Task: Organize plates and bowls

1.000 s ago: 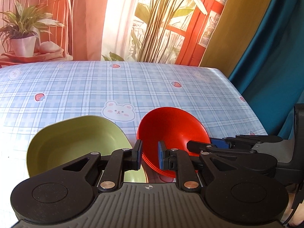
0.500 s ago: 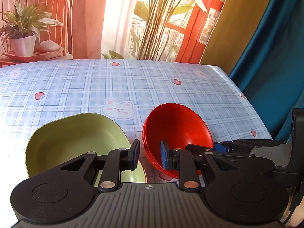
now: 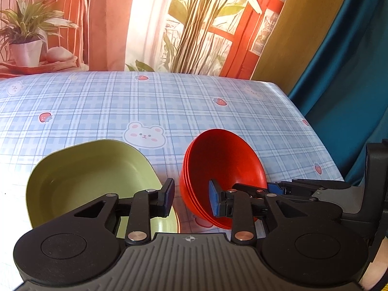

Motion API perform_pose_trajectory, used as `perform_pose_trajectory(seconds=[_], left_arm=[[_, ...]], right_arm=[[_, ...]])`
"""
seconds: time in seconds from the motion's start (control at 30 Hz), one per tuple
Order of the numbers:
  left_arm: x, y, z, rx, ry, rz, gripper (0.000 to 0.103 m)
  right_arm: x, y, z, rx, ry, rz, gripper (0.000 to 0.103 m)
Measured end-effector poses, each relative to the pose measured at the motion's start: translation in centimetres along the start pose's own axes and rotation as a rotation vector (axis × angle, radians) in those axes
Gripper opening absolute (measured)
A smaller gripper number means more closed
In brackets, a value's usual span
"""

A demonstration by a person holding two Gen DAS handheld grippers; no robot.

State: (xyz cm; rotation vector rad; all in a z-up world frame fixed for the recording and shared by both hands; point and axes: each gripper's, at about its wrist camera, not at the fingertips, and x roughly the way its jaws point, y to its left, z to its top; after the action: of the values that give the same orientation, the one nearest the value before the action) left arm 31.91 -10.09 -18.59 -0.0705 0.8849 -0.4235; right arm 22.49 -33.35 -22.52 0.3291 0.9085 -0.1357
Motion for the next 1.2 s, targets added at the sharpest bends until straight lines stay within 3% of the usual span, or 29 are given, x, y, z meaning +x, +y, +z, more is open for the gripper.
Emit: perform_pose_trajectory(seconds=[0.5, 0.63, 0.83, 0.9, 1.2], left_arm=[[-0.01, -0.3, -0.1, -0.013, 0.011, -0.048, 0.032], [0.07, -0.23, -0.21, -0.022, 0.006, -0.053, 0.023], [0.2, -0.22, -0.47, -0.019, 0.011, -0.05, 0.022], [0.14, -0.3, -0.51, -0.006, 0.005, -0.044, 0.017], [0.18, -0.08, -0.56, -0.008, 0.002, -0.045, 0.016]], right_arm=[[-0.07, 0.06, -0.04, 0.003, -0.005, 0.005, 0.019], [-0.09, -0.14, -0.25, 0.008, -0.005, 0.006, 0.019], [-0.07, -0.18, -0.31, 0.007, -0.006, 0.007, 0.019], [-0.07, -0.17, -0.38, 0.008, -0.005, 0.008, 0.019], [-0.09, -0.02, -0.51, 0.008, -0.008, 0.012, 0.019]])
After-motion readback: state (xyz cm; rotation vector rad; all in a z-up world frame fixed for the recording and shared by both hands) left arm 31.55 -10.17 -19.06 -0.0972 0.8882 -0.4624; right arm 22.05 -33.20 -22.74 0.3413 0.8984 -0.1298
